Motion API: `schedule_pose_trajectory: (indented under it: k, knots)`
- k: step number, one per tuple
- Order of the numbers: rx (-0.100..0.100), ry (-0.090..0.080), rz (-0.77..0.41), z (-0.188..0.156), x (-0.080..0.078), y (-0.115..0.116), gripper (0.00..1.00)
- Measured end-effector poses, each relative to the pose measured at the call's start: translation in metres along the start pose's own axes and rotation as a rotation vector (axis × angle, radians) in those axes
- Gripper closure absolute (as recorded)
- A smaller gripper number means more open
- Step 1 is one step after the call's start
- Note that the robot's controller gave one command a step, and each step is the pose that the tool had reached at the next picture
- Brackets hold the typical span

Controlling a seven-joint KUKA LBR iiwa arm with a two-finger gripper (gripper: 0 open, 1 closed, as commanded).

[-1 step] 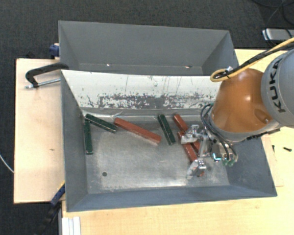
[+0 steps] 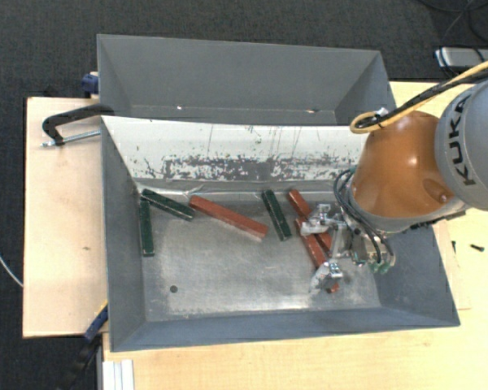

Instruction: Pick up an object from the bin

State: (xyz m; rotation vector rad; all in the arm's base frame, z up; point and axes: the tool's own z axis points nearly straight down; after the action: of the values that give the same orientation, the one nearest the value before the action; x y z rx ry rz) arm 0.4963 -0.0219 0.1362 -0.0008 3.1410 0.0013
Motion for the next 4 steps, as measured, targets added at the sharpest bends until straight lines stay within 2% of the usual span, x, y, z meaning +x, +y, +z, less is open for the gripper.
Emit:
schedule_pose_trajectory:
  k: [1, 2, 3, 4]
  knots:
    - [-0.001, -0.012, 0.021, 0.037, -0.032, -0.031, 0.00]
    - [-0.002, -0.017, 0.184, 0.053, -0.075, -0.024, 1.00]
    - [-0.001, -0.017, 0.184, 0.053, -0.075, -0.024, 1.00]
    - [0.000, 0.002, 0.158, 0.009, -0.068, -0.027, 1.00]
